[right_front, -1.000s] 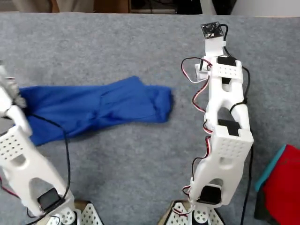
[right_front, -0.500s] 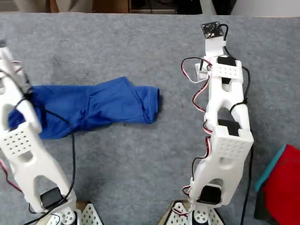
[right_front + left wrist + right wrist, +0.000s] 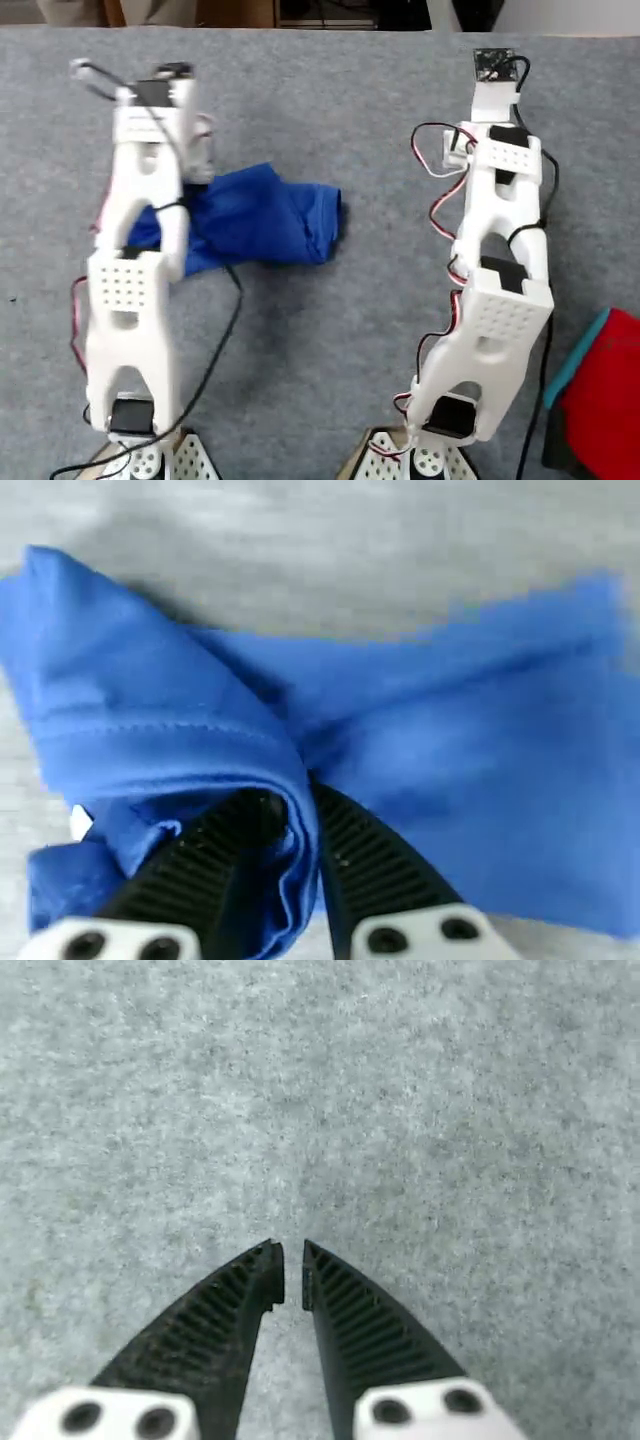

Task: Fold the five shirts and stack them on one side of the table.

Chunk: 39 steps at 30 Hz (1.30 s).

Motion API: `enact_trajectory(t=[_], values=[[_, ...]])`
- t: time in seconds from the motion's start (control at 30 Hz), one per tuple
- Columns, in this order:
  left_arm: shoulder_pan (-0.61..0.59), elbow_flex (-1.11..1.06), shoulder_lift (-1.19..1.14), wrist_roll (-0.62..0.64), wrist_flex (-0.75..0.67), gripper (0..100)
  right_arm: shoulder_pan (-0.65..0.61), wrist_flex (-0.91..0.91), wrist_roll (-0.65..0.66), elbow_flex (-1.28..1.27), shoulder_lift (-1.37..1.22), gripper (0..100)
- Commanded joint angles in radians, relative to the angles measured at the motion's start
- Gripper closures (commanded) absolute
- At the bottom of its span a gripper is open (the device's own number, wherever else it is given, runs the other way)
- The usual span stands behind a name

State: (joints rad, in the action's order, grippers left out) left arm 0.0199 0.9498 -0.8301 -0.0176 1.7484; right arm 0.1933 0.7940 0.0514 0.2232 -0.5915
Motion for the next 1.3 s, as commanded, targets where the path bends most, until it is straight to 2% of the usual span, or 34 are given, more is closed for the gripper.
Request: enact_trajectory(t=[0.0,0.27,0.73,1.0,1.27], values=[[0.112,0.074,0.018,0.049,0.011,98,0.016,-0.020,-0.009,0.010,0.031,93.9],[0.299,0.157,0.016,0.110,0.011,98,0.016,-0.021,-0.012,0.010,0.031,93.9],[0.460,0.163,0.015,0.195,0.008,98,0.019,-0.021,-0.012,0.010,0.031,93.9],[0.470,0.163,-0.002,0.221,-0.011,96,0.019,-0.021,-0.012,0.010,0.031,93.9],[0.393,0.164,0.001,0.397,-0.006,79,0.019,-0.021,-0.012,0.010,0.031,93.9]])
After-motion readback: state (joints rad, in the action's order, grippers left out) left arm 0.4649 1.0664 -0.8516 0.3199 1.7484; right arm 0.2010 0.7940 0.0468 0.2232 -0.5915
